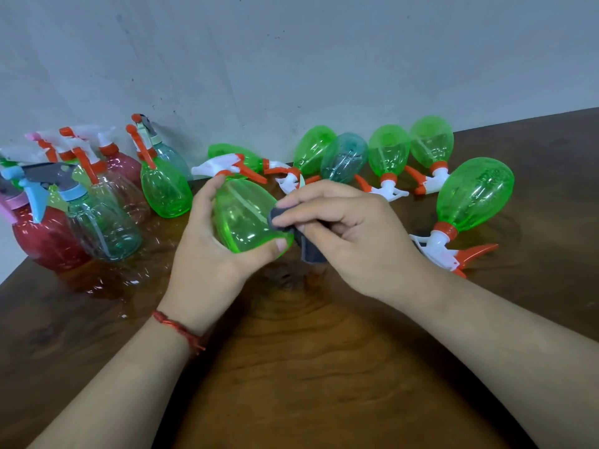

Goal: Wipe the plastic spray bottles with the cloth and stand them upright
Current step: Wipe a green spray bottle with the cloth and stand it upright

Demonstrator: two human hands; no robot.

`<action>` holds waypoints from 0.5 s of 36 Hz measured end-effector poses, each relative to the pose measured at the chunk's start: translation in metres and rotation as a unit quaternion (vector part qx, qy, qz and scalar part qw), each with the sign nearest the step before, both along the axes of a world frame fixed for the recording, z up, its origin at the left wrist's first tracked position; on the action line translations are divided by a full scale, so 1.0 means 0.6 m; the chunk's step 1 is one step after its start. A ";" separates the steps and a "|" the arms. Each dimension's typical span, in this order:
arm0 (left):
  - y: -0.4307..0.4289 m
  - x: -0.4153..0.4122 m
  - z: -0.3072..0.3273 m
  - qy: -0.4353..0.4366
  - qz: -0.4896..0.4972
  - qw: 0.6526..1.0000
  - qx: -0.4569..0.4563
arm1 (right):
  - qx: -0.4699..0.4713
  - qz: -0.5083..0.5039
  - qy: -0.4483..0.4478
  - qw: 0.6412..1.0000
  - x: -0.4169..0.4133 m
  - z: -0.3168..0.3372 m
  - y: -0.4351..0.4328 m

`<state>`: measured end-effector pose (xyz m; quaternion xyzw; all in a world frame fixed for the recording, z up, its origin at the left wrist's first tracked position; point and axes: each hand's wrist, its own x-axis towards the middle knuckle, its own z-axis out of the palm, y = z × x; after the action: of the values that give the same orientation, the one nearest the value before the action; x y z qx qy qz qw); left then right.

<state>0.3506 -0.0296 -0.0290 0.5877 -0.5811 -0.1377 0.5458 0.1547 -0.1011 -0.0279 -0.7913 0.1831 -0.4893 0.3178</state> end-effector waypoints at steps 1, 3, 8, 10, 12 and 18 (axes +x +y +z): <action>0.003 -0.002 -0.001 -0.011 -0.017 1.000 0.003 | 0.014 -0.007 -0.014 1.000 0.002 -0.001 -0.004; 0.010 -0.008 -0.004 -0.021 -0.059 0.998 0.006 | 0.057 -0.019 -0.047 0.997 0.002 -0.002 -0.015; 0.023 -0.038 0.000 0.003 -0.140 0.990 -0.025 | 0.217 0.032 -0.138 0.966 0.011 -0.008 -0.016; 0.024 -0.038 0.003 0.008 -0.163 0.986 -0.023 | 0.274 0.061 -0.181 0.942 0.017 -0.009 -0.010; 0.021 -0.030 0.004 -0.006 -0.170 0.985 -0.008 | 0.295 0.071 -0.204 0.931 0.017 -0.006 -0.011; 0.016 -0.016 0.002 -0.072 -0.179 0.981 0.032 | 0.254 0.049 -0.184 0.948 0.009 -0.007 -0.018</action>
<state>0.3408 -0.0200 -0.0277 0.5000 -0.7097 -0.2090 0.4503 0.1603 -0.1120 -0.0323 -0.5889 0.2007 -0.5474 0.5597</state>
